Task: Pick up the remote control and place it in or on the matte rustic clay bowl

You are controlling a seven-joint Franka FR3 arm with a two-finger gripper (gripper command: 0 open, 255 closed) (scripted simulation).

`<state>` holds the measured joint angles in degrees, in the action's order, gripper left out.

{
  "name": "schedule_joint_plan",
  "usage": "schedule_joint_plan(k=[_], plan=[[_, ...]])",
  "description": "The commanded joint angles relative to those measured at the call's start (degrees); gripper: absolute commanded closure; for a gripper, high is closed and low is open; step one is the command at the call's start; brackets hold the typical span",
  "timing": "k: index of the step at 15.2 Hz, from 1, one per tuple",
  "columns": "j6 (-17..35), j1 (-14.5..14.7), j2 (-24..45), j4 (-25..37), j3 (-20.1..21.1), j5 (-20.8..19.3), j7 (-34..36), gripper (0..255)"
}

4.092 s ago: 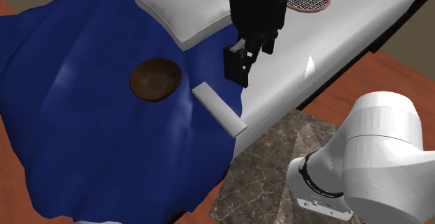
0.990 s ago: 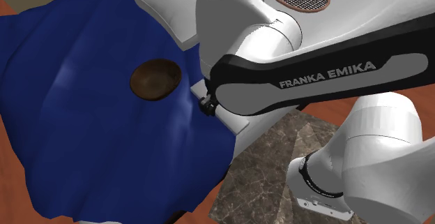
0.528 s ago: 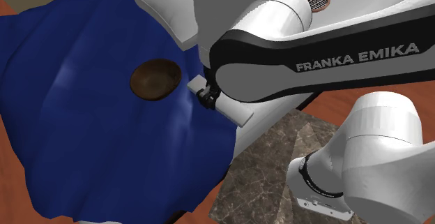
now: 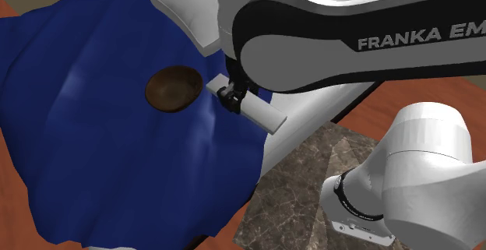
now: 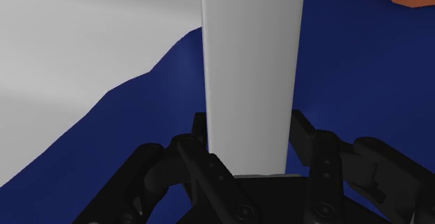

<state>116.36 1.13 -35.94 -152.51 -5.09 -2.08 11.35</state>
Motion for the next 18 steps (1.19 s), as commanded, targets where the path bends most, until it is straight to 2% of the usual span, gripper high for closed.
schedule_joint_plan(k=[1,4,11,18], plan=[[-1.76,0.01,-0.58,1.17,0.07,0.04,0.02,255],[-3.57,0.02,-1.07,2.49,0.15,0.08,0.05,255],[-0.40,1.34,16.48,16.85,0.02,1.46,0.02,255],[-1.49,1.99,32.46,33.87,-0.06,2.98,-0.34,255]])
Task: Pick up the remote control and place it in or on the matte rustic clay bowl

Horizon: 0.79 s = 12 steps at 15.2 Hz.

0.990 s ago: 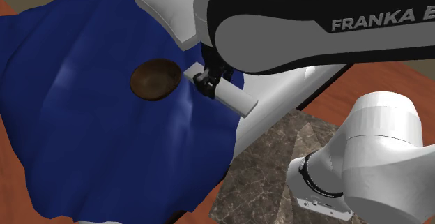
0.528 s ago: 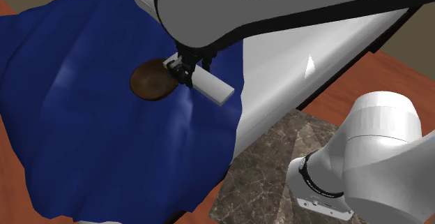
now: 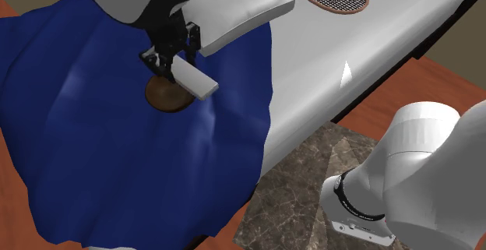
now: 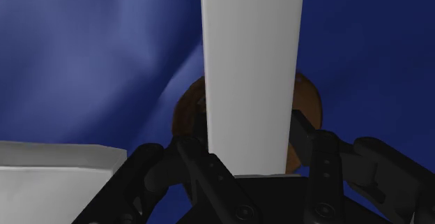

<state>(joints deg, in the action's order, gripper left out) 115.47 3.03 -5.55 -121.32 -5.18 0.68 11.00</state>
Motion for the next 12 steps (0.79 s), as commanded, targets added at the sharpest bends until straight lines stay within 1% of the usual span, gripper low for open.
schedule_joint_plan(k=[1,2,12], plan=[[-1.05,0.12,4.32,5.37,0.04,0.43,-0.05,255],[-2.03,0.16,8.29,10.31,0.04,0.81,-0.15,255],[5.28,0.10,10.75,5.44,0.09,1.16,-0.49,255]])
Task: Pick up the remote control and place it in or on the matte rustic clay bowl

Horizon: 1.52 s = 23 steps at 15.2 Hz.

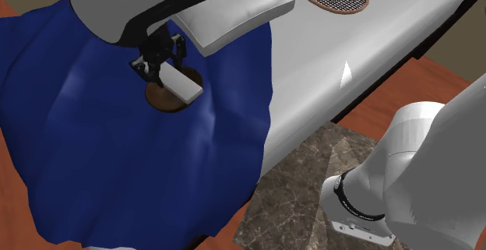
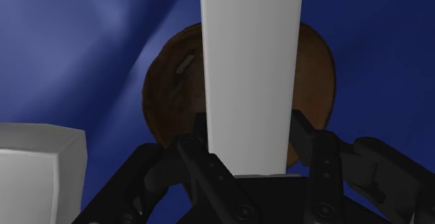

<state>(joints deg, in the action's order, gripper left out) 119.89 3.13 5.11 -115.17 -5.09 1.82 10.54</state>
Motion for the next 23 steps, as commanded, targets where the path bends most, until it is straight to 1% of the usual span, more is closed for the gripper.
schedule_joint_plan(k=[1,5,12,13,18,22,23], plan=[[1.57,-0.01,0.39,-1.13,0.01,0.07,-0.07,255],[3.97,-0.02,1.48,-2.44,0.02,0.24,-0.21,255],[3.96,-0.02,1.49,-2.43,0.03,0.24,-0.21,255],[3.97,-0.02,1.49,-2.44,0.02,0.24,-0.21,0],[3.96,-0.02,1.48,-2.44,0.03,0.24,-0.21,0],[-2.91,-0.04,-1.28,1.69,-0.06,-0.17,0.06,0],[-2.91,-0.04,-1.28,1.69,-0.06,-0.17,0.06,0]])
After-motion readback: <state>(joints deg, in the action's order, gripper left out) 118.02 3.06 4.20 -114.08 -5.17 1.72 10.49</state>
